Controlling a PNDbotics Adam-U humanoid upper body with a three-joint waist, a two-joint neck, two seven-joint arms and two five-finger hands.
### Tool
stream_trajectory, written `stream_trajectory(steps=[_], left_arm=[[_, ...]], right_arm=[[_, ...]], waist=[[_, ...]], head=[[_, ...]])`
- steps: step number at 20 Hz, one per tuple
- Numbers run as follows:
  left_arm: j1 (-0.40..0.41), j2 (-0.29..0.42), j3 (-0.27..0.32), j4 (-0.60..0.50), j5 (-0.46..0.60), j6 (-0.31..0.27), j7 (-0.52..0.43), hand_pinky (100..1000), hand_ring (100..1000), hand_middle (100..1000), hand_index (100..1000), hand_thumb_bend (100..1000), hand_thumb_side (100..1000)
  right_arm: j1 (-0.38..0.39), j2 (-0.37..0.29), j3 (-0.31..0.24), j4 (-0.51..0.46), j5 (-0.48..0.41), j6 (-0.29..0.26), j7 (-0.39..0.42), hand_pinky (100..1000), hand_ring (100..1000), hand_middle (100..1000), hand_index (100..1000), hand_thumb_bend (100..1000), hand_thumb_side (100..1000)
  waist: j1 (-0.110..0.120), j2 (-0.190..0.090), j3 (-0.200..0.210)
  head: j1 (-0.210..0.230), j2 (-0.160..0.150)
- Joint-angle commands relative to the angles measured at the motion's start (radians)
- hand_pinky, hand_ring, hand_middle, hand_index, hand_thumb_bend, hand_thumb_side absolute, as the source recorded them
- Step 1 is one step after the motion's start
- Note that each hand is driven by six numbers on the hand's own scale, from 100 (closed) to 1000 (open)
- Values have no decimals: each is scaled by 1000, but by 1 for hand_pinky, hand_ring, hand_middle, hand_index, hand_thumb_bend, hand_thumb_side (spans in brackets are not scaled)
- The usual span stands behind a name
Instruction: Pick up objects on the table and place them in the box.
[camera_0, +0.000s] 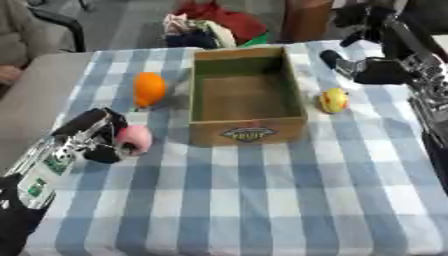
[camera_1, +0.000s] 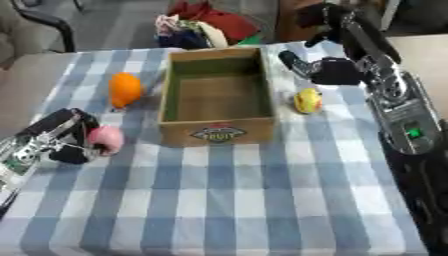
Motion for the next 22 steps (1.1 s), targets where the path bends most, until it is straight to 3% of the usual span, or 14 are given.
stream_trajectory(steps=[1,5,10,19,20,22], left_arm=[[-36,11,46,-26,14,35,113,578,377,370,480,153,100],[-93,1,66,-36,42,67,197,581,376,368,480,155,100],[-199,-17,38,-5,59,60,195,585,384,374,485,168,100],[-438,-95,-104,174,28,-72,51,599,447,438,540,202,100],[-454,-102,-114,195,18,-88,39,600,453,445,545,203,100],[-475,-117,-133,238,-3,-118,5,613,491,494,589,211,100]], right_arm=[[-12,-6,-4,-19,2,0,4,631,804,699,812,426,217],[-10,-4,-1,-17,2,-1,10,632,804,682,811,426,216],[-10,1,11,-11,3,-4,30,634,802,658,796,422,218],[-9,17,54,26,19,-19,99,638,804,650,789,422,218],[-8,19,57,30,21,-22,107,640,805,649,790,460,194],[-8,21,63,37,25,-26,120,641,805,651,791,419,218]], waist=[[-3,-16,1],[-3,-18,1],[-4,-19,-7],[7,-26,-45],[8,-27,-48],[11,-29,-55]], head=[[2,5],[3,5],[11,5],[37,5],[38,5],[42,5]])
